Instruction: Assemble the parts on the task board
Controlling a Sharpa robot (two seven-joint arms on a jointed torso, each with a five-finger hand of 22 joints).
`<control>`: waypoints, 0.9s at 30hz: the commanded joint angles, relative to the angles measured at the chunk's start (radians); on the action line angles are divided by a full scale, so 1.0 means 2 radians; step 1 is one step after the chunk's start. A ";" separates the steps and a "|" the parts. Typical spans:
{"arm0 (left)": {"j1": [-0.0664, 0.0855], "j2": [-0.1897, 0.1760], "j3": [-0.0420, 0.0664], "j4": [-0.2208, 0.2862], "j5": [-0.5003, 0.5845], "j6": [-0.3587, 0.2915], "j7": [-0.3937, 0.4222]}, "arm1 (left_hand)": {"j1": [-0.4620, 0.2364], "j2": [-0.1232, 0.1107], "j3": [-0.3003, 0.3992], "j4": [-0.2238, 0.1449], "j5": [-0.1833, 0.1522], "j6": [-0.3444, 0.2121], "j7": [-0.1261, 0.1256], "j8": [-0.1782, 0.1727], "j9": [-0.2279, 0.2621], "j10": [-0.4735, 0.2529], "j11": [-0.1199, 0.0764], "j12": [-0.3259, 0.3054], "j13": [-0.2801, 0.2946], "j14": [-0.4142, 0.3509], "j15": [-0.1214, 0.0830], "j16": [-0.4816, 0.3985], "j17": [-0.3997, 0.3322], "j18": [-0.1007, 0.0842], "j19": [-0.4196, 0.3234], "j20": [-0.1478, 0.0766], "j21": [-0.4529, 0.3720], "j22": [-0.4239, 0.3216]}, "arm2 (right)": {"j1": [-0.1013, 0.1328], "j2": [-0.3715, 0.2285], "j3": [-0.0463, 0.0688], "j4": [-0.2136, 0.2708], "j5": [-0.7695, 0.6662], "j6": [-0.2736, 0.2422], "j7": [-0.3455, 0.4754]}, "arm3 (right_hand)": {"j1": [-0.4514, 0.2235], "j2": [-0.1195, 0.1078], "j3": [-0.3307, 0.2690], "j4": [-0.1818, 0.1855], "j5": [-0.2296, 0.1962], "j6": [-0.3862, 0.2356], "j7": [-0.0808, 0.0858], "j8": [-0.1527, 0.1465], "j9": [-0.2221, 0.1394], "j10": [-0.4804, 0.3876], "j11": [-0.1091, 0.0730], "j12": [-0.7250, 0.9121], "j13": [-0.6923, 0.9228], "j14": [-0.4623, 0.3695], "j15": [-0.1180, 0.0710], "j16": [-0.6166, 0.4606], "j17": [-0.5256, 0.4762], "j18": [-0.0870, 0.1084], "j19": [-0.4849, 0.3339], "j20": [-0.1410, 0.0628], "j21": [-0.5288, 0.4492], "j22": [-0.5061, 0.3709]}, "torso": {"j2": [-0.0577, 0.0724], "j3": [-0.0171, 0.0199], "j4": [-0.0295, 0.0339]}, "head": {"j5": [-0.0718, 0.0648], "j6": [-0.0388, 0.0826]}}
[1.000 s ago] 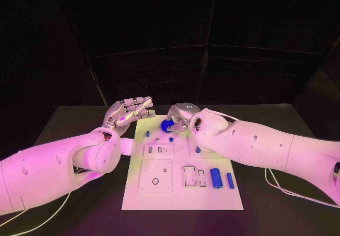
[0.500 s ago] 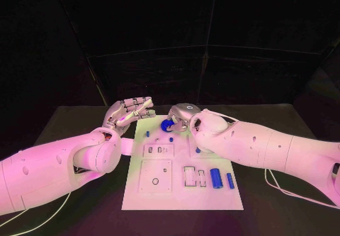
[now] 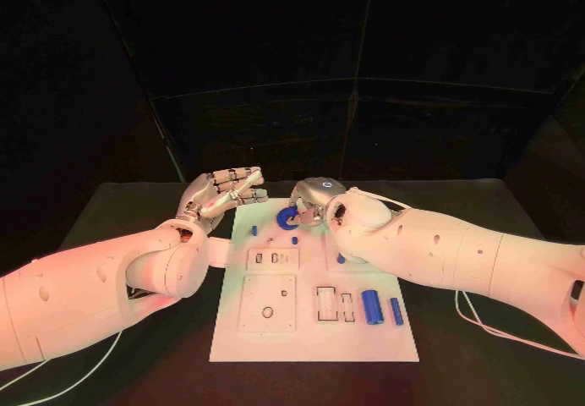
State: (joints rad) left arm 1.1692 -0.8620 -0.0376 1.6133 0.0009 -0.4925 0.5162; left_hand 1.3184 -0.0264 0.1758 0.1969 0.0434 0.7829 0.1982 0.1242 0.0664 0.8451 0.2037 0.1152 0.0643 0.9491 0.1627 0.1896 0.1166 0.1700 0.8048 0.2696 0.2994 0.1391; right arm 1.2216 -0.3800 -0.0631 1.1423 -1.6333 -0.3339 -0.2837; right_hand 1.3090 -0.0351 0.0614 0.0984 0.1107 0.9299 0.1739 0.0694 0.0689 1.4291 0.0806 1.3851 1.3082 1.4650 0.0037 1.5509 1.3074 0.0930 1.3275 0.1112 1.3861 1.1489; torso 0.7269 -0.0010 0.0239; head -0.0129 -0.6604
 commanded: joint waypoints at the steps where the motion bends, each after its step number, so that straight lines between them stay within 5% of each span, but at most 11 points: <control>1: 0.001 0.000 0.000 0.000 -0.004 0.004 0.003 | 0.005 -0.001 0.000 -0.004 0.002 0.003 0.025 -0.003 -0.001 0.000 0.003 -0.003 0.000 0.002 0.002 -0.002 -0.001 0.005 0.001 0.001 -0.002 0.000 | 0.001 -0.001 0.000 0.002 0.001 0.003 -0.001 | -0.006 0.000 0.000 0.005 0.003 -0.001 -0.001 -0.001 0.001 0.001 0.002 -0.001 0.041 0.047 0.004 0.002 0.106 -0.003 0.001 0.004 0.003 0.000 | 0.000 0.0000 0.0002 | 0.000 0.000; 6: 0.001 0.000 0.000 0.001 -0.004 0.004 0.003 | 0.005 -0.001 0.000 -0.004 0.002 0.003 0.025 -0.003 -0.001 0.000 0.003 -0.003 0.000 0.002 0.002 -0.002 -0.001 0.005 0.001 0.001 -0.002 0.000 | 0.001 -0.017 0.000 0.014 0.015 -0.030 0.009 | -0.010 0.002 -0.001 0.011 0.009 0.001 -0.002 0.000 0.002 0.005 0.002 0.004 0.046 0.048 0.004 0.002 0.108 -0.004 0.002 0.004 0.003 0.001 | -0.001 0.0000 -0.0001 | 0.000 0.002; 11: 0.001 -0.004 0.000 0.001 -0.004 0.004 0.003 | 0.005 -0.001 0.000 -0.004 0.002 0.003 0.025 -0.003 -0.001 0.000 0.003 -0.003 0.000 0.002 0.002 -0.002 -0.001 0.005 0.001 0.001 -0.002 0.000 | 0.001 -0.051 0.000 0.039 0.050 -0.052 0.041 | -0.008 0.004 0.000 0.011 0.012 0.004 -0.003 0.001 0.002 0.007 0.001 0.008 0.049 0.048 0.003 0.003 0.108 -0.004 0.003 0.004 0.005 0.004 | -0.001 -0.0001 -0.0037 | 0.002 0.002; 17: 0.001 -0.005 0.000 0.000 -0.004 0.004 0.003 | 0.005 -0.001 0.000 -0.004 0.002 0.003 0.025 -0.003 -0.001 0.000 0.003 -0.003 0.000 0.002 0.002 -0.002 -0.001 0.005 0.001 0.001 -0.002 0.000 | 0.001 -0.075 0.000 0.061 0.077 -0.037 0.061 | -0.007 0.000 -0.003 0.012 0.011 0.001 -0.002 -0.001 0.001 0.007 0.002 0.007 0.048 0.048 0.003 0.003 0.109 -0.004 0.003 0.004 0.005 0.004 | -0.001 0.0012 -0.0084 | 0.005 0.004; 27: 0.001 -0.001 0.000 -0.004 -0.004 0.005 0.003 | 0.005 -0.001 0.000 -0.004 0.002 0.003 0.025 -0.003 -0.001 0.000 0.003 -0.003 0.000 0.002 0.002 -0.002 -0.001 0.005 0.001 0.001 -0.002 0.000 | 0.001 -0.054 0.000 0.054 0.088 0.005 0.068 | -0.006 0.001 -0.007 0.016 0.011 -0.028 -0.004 -0.005 -0.003 0.012 0.001 0.015 0.056 0.048 0.003 0.004 0.111 -0.004 0.004 0.004 0.006 0.005 | 0.000 0.0005 -0.0056 | 0.004 0.005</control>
State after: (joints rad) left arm 1.1692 -0.8656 -0.0376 1.6053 0.0008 -0.4921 0.5157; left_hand 1.3184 -0.0264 0.1757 0.1969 0.0434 0.7828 0.1982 0.1242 0.0666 0.8451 0.2037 0.1152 0.0643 0.9491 0.1627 0.1896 0.1167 0.1700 0.8048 0.2696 0.2994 0.1393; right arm 1.2217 -0.4909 -0.0637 1.2548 -1.4846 -0.3693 -0.1751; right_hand 1.2959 -0.0297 0.0479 0.1255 0.1309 0.8788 0.1664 0.0629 0.0640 1.4472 0.0804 1.4099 1.3083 1.4686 0.0073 1.5547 1.3081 0.0930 1.3293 0.1162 1.3910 1.1583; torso 0.7252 0.0011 0.0121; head -0.0056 -0.6500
